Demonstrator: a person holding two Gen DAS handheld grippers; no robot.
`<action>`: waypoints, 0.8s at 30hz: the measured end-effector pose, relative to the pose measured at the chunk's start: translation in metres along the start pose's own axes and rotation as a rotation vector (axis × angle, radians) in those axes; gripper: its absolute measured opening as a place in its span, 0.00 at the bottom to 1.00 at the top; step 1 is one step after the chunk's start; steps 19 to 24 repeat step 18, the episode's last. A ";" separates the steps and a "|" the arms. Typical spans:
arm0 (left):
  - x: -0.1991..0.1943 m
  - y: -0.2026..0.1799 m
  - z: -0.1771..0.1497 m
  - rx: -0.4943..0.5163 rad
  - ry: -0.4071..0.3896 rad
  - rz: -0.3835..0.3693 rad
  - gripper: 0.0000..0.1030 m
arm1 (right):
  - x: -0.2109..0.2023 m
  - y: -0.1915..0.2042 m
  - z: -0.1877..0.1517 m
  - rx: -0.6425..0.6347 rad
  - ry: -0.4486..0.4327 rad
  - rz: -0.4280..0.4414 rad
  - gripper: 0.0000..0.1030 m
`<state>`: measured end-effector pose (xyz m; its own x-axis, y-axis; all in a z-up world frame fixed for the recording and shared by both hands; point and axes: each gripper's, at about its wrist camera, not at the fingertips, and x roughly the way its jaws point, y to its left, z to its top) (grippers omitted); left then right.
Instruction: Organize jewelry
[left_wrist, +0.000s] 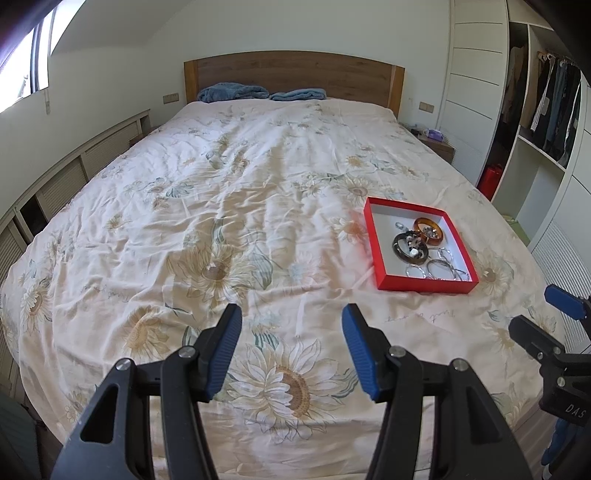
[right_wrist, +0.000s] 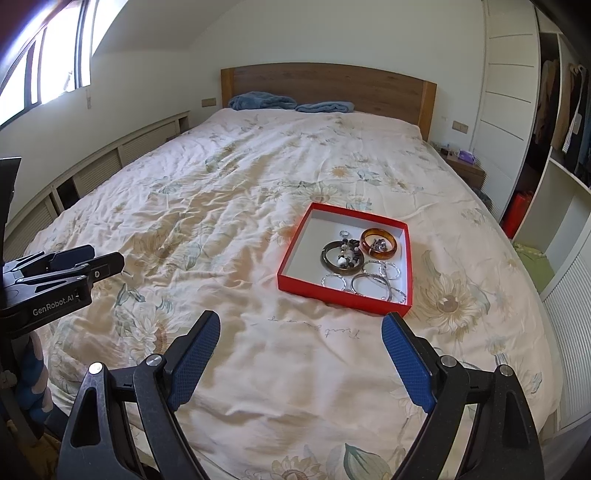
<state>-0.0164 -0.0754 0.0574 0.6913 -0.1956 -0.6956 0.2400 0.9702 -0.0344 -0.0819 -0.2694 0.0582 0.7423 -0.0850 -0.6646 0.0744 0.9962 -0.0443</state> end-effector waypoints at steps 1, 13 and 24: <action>-0.001 0.000 0.002 -0.002 -0.002 -0.001 0.53 | 0.000 0.000 0.000 0.001 0.001 0.000 0.86; 0.000 0.001 0.002 -0.001 -0.002 0.000 0.53 | 0.003 -0.003 0.000 0.011 0.015 -0.006 0.86; 0.001 0.001 0.001 0.000 0.000 -0.002 0.53 | 0.004 -0.003 -0.001 0.012 0.020 -0.009 0.86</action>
